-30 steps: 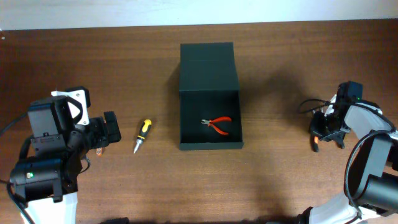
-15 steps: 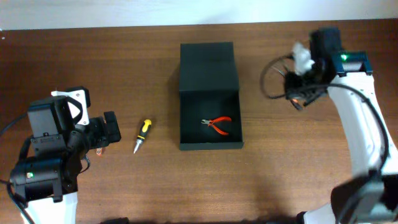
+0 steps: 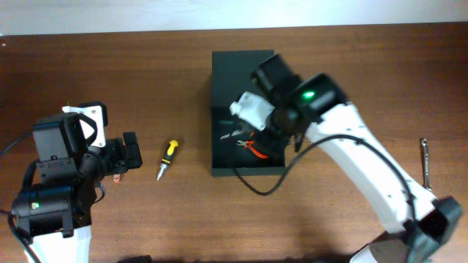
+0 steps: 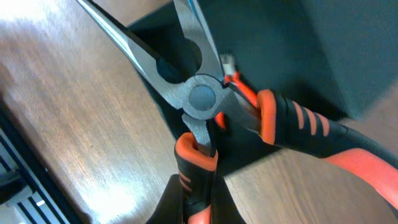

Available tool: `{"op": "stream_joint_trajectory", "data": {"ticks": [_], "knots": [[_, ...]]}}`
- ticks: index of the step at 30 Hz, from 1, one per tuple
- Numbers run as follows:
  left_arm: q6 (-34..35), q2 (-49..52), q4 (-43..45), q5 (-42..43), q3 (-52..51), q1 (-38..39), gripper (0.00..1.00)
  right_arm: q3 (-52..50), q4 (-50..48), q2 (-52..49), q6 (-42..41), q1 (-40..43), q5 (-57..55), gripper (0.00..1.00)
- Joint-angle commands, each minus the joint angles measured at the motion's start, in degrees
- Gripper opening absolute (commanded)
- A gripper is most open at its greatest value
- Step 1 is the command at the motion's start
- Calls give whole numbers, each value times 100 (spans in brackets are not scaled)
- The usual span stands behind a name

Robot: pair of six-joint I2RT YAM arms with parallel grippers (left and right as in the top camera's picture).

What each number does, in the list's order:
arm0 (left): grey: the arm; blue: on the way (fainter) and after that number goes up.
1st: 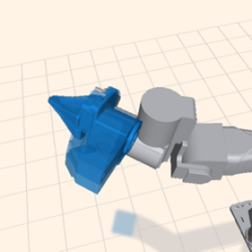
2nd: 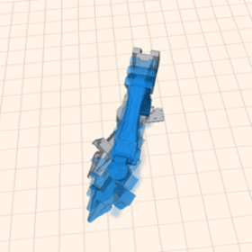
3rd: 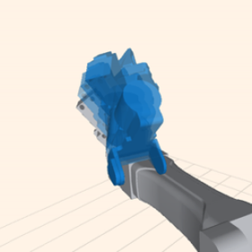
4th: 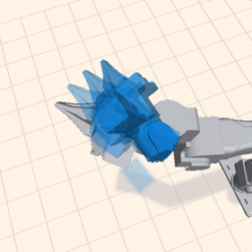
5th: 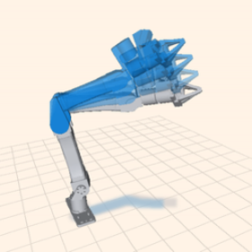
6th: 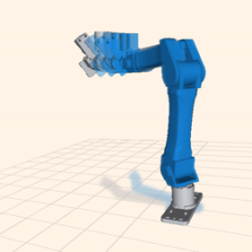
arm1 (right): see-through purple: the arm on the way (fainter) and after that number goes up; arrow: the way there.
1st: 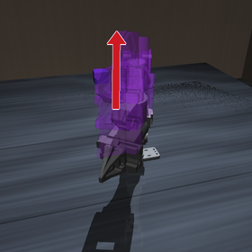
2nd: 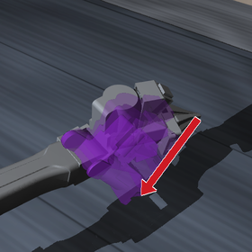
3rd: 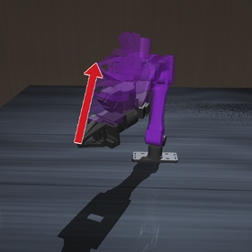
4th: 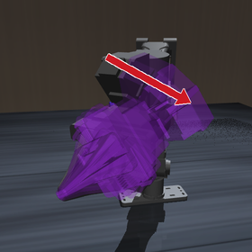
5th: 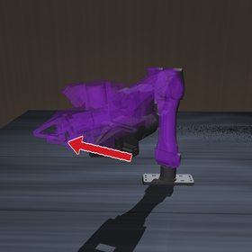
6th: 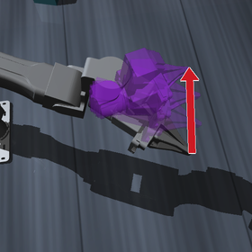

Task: Pack container
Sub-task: 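Carry the pliers with the right gripper and drop into the box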

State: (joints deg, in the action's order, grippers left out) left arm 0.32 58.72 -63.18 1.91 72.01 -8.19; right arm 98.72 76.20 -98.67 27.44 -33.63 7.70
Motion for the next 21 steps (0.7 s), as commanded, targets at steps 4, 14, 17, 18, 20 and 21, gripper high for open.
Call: {"op": "stream_joint_trajectory", "data": {"ticks": [4, 14, 17, 18, 20, 21], "knots": [[-127, 9, 13, -17, 96, -24, 99, -667, -645, -511, -61, -284, 98, 4], [-125, 9, 11, -17, 96, -24, 99, -1810, -2111, -756, -164, -269, 286, 4], [-125, 9, 9, -17, 96, -24, 99, -2037, -2361, -758, -249, -262, 286, 4], [-125, 9, 9, -17, 96, -24, 99, -2061, -2382, -758, -256, -262, 286, 4], [-125, 9, 9, -17, 96, -24, 99, -2070, -2409, -758, -267, -262, 284, 4], [-127, 9, 9, -17, 96, -24, 99, -2070, -2420, -758, -267, -262, 284, 4]]}}
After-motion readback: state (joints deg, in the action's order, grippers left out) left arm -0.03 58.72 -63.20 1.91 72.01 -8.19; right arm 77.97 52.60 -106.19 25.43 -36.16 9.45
